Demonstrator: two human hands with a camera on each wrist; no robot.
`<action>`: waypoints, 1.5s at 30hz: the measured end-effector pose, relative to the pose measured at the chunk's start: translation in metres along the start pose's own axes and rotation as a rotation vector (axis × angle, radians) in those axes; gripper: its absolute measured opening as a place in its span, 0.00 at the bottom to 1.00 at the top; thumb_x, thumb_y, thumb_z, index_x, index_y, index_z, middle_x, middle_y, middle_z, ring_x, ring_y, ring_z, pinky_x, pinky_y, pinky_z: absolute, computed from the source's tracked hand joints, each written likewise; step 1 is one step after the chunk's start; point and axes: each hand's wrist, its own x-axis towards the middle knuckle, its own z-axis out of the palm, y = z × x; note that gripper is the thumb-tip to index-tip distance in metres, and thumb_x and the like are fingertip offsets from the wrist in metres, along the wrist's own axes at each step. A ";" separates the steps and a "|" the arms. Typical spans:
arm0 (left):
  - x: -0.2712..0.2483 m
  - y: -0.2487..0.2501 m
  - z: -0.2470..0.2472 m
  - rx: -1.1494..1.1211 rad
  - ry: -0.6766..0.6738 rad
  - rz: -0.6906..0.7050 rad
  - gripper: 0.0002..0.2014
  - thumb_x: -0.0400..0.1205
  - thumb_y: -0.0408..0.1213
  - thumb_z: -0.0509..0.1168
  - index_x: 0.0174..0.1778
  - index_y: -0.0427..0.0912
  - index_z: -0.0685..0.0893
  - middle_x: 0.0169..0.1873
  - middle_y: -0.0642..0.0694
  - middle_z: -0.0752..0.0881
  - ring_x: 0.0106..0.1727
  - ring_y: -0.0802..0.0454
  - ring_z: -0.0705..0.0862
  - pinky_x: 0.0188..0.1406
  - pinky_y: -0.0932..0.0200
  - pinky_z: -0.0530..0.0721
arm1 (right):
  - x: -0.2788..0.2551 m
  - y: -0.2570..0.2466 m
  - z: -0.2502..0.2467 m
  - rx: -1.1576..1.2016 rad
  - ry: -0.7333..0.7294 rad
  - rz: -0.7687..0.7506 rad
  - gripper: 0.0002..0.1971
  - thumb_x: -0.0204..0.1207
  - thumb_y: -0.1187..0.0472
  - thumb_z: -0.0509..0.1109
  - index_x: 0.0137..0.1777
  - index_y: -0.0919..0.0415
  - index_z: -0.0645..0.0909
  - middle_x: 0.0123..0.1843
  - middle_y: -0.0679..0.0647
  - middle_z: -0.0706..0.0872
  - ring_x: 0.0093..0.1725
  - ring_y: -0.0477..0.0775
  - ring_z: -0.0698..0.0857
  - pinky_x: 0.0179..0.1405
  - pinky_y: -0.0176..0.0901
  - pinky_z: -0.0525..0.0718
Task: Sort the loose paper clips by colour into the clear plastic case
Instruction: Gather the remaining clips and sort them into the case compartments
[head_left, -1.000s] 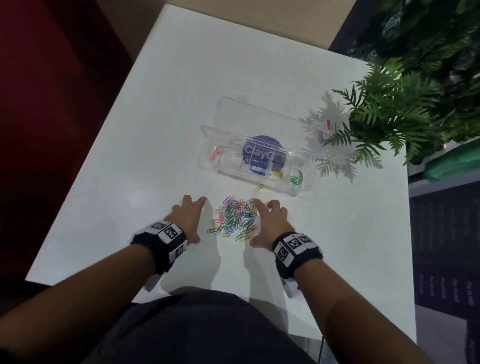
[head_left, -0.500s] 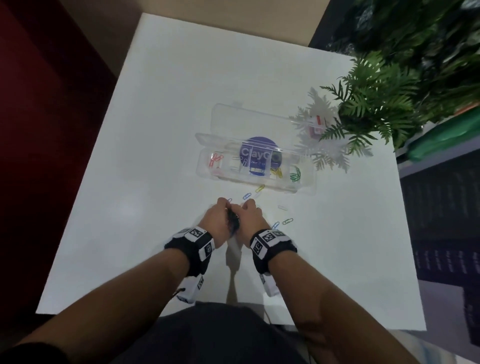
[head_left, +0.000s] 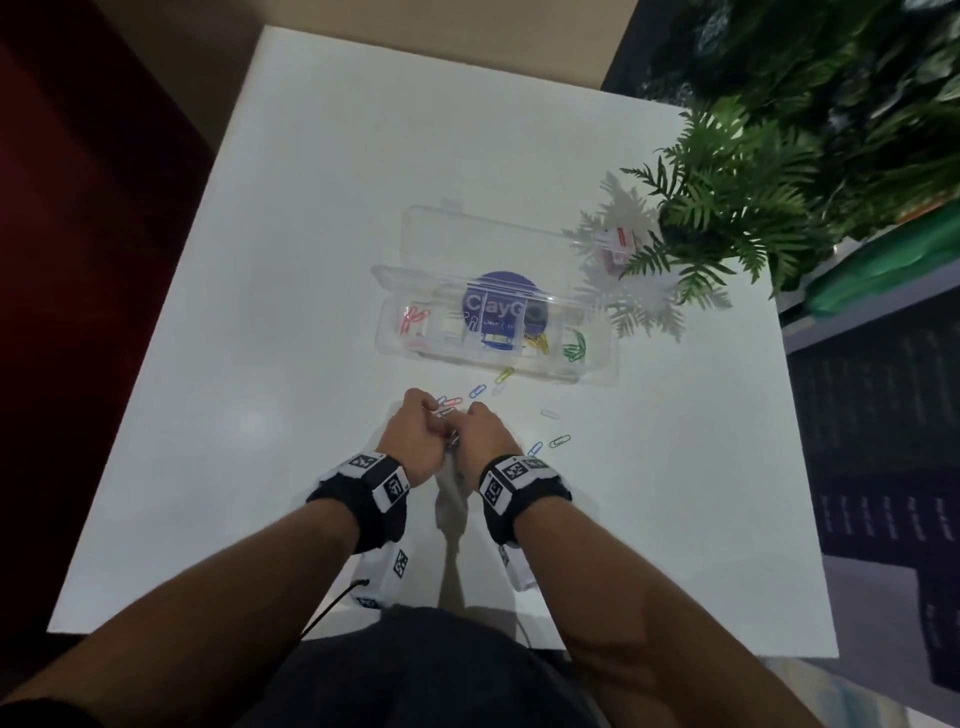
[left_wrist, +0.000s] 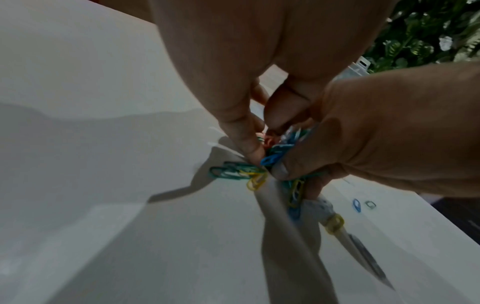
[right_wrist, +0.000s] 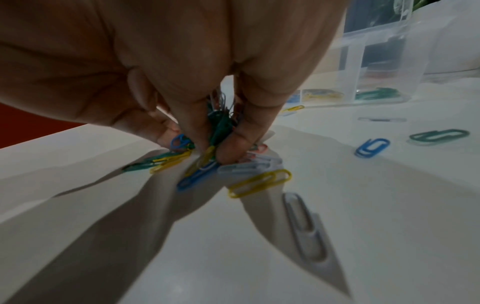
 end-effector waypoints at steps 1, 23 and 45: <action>-0.001 0.001 0.000 -0.021 0.025 -0.018 0.12 0.77 0.27 0.61 0.53 0.43 0.69 0.39 0.44 0.82 0.38 0.47 0.80 0.36 0.57 0.78 | 0.000 0.001 -0.003 0.022 -0.035 0.015 0.13 0.79 0.53 0.63 0.58 0.58 0.79 0.52 0.57 0.78 0.56 0.63 0.81 0.53 0.50 0.79; -0.039 0.095 -0.033 -1.212 -0.363 -0.372 0.18 0.84 0.42 0.51 0.36 0.38 0.82 0.26 0.44 0.84 0.22 0.51 0.82 0.22 0.63 0.83 | -0.063 -0.040 -0.107 0.296 0.200 -0.287 0.09 0.70 0.70 0.71 0.46 0.57 0.86 0.44 0.52 0.82 0.46 0.51 0.80 0.48 0.39 0.78; -0.030 0.092 -0.061 -1.318 -0.519 -0.339 0.21 0.77 0.37 0.56 0.49 0.24 0.88 0.54 0.27 0.87 0.53 0.33 0.88 0.59 0.42 0.83 | -0.081 -0.031 -0.138 0.509 0.429 -0.210 0.10 0.70 0.72 0.71 0.38 0.55 0.85 0.35 0.44 0.85 0.30 0.35 0.80 0.33 0.24 0.75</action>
